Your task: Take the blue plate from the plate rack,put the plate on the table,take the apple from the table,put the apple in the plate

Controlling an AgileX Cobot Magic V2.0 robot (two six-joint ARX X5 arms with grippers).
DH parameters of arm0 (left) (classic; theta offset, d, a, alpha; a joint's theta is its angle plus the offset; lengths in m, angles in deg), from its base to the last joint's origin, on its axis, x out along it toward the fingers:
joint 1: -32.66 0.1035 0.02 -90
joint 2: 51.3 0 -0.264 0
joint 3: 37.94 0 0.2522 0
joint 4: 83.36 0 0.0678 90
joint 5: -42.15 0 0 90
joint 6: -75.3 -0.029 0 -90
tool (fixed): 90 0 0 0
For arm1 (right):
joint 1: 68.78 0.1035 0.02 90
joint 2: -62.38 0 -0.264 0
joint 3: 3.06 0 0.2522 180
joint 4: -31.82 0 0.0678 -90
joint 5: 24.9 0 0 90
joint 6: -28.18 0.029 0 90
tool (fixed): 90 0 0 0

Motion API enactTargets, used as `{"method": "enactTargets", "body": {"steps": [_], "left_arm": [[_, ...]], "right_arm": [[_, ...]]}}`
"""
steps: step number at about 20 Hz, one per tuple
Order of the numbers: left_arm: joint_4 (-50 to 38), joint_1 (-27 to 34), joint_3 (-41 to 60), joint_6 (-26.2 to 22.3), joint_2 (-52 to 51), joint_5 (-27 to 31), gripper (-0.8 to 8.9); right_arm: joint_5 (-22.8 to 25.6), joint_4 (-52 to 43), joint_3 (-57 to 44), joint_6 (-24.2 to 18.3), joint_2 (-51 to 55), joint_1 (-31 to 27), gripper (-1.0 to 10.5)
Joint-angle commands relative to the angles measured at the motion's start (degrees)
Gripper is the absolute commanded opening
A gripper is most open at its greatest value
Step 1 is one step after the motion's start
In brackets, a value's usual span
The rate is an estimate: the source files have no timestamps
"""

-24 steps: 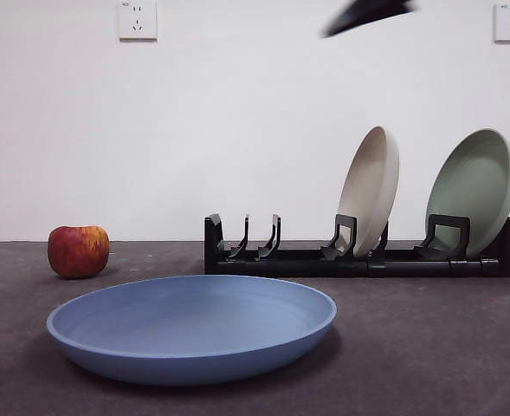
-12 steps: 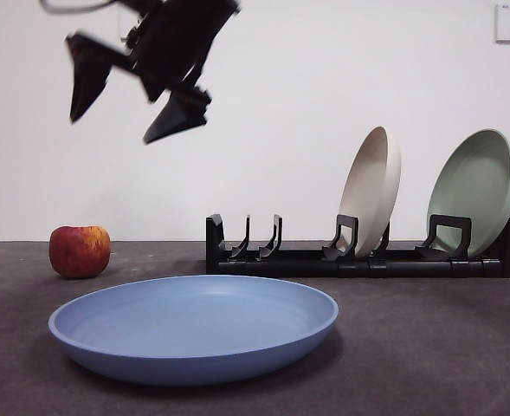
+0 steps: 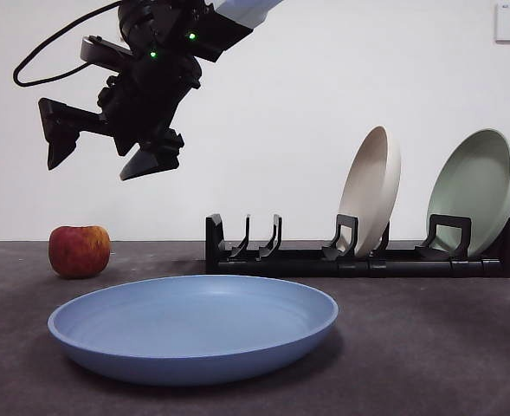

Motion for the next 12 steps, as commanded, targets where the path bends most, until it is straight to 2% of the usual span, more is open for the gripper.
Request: {"method": "enactTargets", "body": {"steps": [1, 3, 6, 12], "left_arm": [[-0.11, 0.2, -0.15, -1.64, -0.37, 1.07, -0.08], [-0.11, 0.2, -0.15, -1.97, -0.52, 1.57, -0.08], [-0.11, 0.2, -0.15, -2.38, -0.55, 2.05, -0.09], [-0.11, 0.26, -0.15, -2.82, -0.55, 2.67, -0.09]], "right_arm": [[0.31, -2.93, 0.26, 1.36, -2.1, 0.28, 10.2], [0.59, -3.96, 0.26, 1.55, -3.3, 0.39, 10.2], [0.37, -3.15, 0.26, 4.72, -5.16, 0.5, 10.2], [1.73, -6.62, 0.26, 4.66, -5.29, 1.49, 10.0]]}}
